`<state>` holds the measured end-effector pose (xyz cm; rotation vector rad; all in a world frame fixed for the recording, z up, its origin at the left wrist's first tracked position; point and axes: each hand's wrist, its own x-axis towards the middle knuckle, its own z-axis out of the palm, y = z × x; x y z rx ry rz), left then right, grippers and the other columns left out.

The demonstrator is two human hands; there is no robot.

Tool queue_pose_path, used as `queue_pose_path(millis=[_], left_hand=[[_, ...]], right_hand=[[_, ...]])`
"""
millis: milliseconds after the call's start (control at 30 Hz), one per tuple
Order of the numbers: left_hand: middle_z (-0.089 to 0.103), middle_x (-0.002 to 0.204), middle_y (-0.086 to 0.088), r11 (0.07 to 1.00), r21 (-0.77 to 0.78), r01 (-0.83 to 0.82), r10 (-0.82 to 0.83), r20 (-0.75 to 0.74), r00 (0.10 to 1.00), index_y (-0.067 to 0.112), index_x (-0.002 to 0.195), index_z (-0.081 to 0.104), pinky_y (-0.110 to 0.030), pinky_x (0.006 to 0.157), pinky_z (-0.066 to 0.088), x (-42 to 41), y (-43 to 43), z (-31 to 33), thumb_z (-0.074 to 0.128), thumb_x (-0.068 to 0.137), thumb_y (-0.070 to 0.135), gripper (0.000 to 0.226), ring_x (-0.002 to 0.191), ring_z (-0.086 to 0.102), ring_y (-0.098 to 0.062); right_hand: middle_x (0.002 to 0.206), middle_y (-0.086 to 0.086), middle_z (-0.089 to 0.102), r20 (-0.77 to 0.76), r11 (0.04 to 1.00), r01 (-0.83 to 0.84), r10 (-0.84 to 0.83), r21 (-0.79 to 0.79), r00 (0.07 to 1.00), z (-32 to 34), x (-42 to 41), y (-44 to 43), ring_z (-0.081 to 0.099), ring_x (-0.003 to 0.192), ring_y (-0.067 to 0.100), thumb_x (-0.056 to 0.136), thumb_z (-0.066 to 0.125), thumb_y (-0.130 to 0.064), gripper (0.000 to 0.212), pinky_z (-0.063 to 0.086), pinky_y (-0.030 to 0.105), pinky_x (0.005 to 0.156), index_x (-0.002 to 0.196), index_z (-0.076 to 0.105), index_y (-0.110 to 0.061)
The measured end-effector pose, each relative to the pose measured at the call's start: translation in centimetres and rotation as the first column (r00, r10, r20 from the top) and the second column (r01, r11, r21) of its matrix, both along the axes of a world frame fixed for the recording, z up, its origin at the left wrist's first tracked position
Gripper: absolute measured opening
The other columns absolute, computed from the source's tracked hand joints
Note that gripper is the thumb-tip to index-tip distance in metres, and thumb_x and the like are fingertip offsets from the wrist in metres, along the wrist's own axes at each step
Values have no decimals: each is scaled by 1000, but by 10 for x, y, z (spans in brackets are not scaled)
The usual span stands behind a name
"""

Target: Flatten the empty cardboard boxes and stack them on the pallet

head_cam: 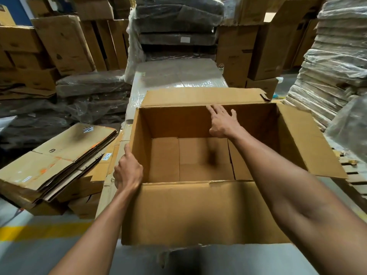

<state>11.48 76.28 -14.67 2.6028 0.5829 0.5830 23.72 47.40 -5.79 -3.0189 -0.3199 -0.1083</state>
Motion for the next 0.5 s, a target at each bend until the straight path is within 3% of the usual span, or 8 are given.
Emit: queue_pose_path(millis=[100, 167, 233, 300, 367, 500], left_hand=[[37, 68, 0, 1000, 9, -22, 22, -11, 1000, 9, 147, 33, -30, 45, 27, 1, -5, 6, 49, 99, 4, 51, 54, 37, -14], [46, 72, -5, 1000, 9, 1, -1, -4, 1000, 7, 143, 36, -34, 48, 35, 4, -5, 8, 51, 98, 4, 48, 57, 44, -17], [60, 96, -18, 998, -44, 45, -44, 37, 998, 6, 140, 40, -44, 62, 49, 9, -3, 12, 54, 95, 4, 47, 76, 56, -28], [60, 122, -24, 992, -77, 102, -95, 96, 991, 6, 142, 44, -57, 85, 51, 10, -1, 16, 57, 93, 6, 51, 105, 56, -39], [58, 134, -20, 990, -72, 121, -107, 179, 978, 9, 142, 50, -61, 97, 42, 2, -1, 13, 60, 91, 9, 52, 120, 49, -42], [54, 128, -18, 984, -143, 111, -45, 399, 916, 11, 124, 60, -48, 97, 34, -34, -5, -6, 64, 96, 16, 28, 121, 42, -37]], right_hand=[[169, 8, 17, 55, 990, 4, -12, 144, 998, -21, -32, -10, 22, 154, 29, 88, 59, -11, 83, 16, 61, 121, 161, 20, -22], [160, 8, 38, 120, 967, 8, -40, 256, 992, -31, -57, -21, 44, 141, 28, 87, 58, -11, 73, 27, 59, 118, 155, 35, -19], [145, 6, 57, 207, 933, 18, -98, 358, 973, -36, -81, -36, 58, 128, 24, 88, 57, -10, 58, 34, 55, 113, 145, 51, -18], [130, 5, 68, 285, 899, 55, -196, 435, 938, -41, -104, -57, 63, 120, 23, 89, 58, -9, 46, 37, 53, 112, 135, 62, -16], [117, 6, 73, 326, 860, 110, -304, 499, 895, -51, -124, -85, 66, 111, 24, 91, 59, -8, 37, 38, 53, 111, 126, 68, -15], [105, 8, 71, 414, 845, 137, -387, 518, 824, -85, -156, -141, 61, 99, 22, 91, 61, -9, 21, 43, 54, 101, 110, 68, -15]])
